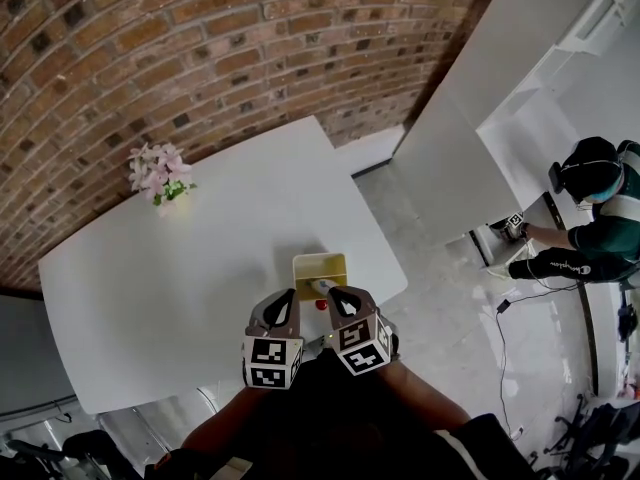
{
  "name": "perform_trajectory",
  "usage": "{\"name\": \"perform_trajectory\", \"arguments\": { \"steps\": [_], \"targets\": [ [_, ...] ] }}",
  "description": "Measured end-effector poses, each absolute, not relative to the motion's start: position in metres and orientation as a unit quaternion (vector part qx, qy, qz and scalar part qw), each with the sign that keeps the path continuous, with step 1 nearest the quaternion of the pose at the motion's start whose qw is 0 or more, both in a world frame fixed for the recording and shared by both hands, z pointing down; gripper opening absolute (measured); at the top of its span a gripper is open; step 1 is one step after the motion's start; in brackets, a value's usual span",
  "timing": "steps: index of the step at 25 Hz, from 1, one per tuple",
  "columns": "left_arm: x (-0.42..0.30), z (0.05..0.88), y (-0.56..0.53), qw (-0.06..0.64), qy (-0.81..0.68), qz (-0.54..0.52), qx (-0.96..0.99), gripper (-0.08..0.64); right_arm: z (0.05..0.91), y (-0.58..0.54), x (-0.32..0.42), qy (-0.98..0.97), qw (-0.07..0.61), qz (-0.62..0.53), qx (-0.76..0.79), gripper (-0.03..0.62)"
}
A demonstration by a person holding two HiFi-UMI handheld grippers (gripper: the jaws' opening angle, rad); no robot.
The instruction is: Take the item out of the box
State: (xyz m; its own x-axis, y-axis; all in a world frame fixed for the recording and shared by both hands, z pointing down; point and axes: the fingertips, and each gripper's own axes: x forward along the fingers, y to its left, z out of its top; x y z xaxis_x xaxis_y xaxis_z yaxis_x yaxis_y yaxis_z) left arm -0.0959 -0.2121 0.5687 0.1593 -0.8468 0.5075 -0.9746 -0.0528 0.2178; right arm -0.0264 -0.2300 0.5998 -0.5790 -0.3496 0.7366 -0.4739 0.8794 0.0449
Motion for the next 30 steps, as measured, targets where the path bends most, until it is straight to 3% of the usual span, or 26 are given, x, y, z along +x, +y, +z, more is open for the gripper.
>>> {"name": "perform_trajectory", "arguments": {
  "steps": [18, 30],
  "targets": [
    [-0.096, 0.531, -0.187, 0.227, -0.590, 0.094, 0.769, 0.006, 0.517, -0.211, -0.020, -0.879, 0.304, 0.070, 0.361, 0.003],
    [-0.092, 0.521, -0.163, 0.221, -0.544, 0.091, 0.804, 0.006, 0.504, -0.175, -0.010, -0.852, 0.285, 0.095, 0.429, 0.003]
  ]
}}
